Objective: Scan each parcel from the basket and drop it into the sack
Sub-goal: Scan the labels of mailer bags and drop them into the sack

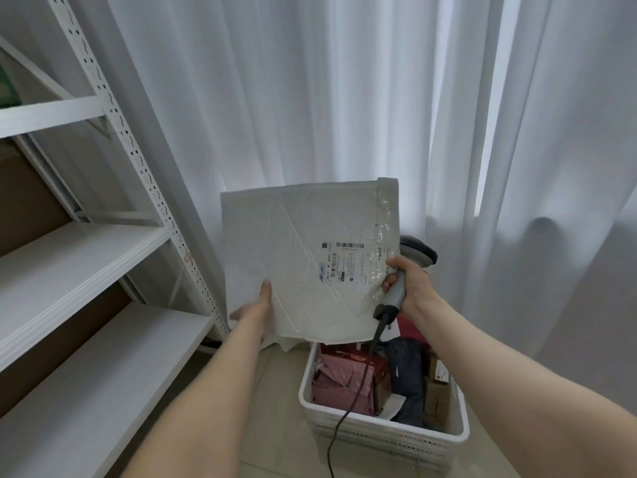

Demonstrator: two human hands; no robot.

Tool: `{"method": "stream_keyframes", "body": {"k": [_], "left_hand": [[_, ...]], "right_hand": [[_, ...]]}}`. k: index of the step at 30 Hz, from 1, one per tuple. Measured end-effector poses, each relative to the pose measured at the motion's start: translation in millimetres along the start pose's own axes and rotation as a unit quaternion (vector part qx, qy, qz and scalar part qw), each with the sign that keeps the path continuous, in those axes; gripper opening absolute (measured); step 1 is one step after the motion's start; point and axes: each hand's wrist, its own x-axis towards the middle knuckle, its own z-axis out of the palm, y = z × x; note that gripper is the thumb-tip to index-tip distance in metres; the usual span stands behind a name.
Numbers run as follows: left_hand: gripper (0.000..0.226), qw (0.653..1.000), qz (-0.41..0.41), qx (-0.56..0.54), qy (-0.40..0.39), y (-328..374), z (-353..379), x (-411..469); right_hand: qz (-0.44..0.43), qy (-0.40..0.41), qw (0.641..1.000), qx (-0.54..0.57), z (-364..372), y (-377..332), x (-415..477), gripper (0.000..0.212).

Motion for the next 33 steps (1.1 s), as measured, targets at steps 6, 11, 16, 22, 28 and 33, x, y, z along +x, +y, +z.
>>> {"method": "stream_keyframes", "body": {"k": [6,11,16,22,28,33], "left_hand": [[0.067,0.921,-0.104,-0.265,-0.266,-7.6,29.6,-25.7],[0.028,0.907,-0.041,-0.326,-0.263,-2.7,38.3,-20.5],[0.035,0.913,-0.017,-0.319,-0.252,-4.7,49.5,-21.7],[0.042,0.909,-0.075,-0.263,-0.316,-10.4,55.7,-36.3],[0.052,0.888,-0.032,-0.397,-0.228,-16.2,64.9,-33.1],[0.036,0.865,0.000,-0.424,-0.270,-14.7,76.4,-44.0]], "right_hand": [[-0.008,0.020,1.000,0.001,7.6,3.1,0.3,0.010],[-0.056,0.057,0.996,-0.026,8.7,0.8,2.8,0.009],[-0.096,0.108,0.988,-0.060,4.3,-1.3,5.5,0.019],[-0.119,0.096,0.984,-0.094,7.3,-5.4,4.1,0.020],[-0.070,0.124,0.988,-0.056,1.3,-5.9,7.3,0.012],[0.021,0.125,0.990,0.067,-4.4,6.5,9.1,0.010]]}}
